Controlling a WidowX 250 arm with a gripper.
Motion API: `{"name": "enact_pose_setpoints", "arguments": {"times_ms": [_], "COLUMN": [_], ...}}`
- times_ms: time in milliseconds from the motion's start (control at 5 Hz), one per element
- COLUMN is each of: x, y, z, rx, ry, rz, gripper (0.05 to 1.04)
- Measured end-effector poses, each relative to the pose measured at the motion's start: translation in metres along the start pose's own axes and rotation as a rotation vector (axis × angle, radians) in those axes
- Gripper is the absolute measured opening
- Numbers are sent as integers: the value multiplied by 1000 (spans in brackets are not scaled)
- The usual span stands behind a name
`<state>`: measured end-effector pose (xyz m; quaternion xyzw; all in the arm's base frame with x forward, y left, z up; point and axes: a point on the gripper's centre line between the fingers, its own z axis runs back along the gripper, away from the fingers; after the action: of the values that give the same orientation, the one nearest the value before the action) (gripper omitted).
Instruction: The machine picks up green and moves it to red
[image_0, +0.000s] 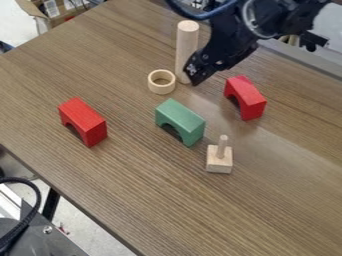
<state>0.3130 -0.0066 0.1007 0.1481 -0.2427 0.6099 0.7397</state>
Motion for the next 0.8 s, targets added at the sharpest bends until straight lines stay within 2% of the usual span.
{"name": "enact_pose_setpoints", "arguments": {"times_ms": [400,800], "x": [3,-1], "y": [8,22], "z": [-29,-44], "rx": [87,164], "ry": [25,61], "rz": [47,78], "gripper": [999,999]}}
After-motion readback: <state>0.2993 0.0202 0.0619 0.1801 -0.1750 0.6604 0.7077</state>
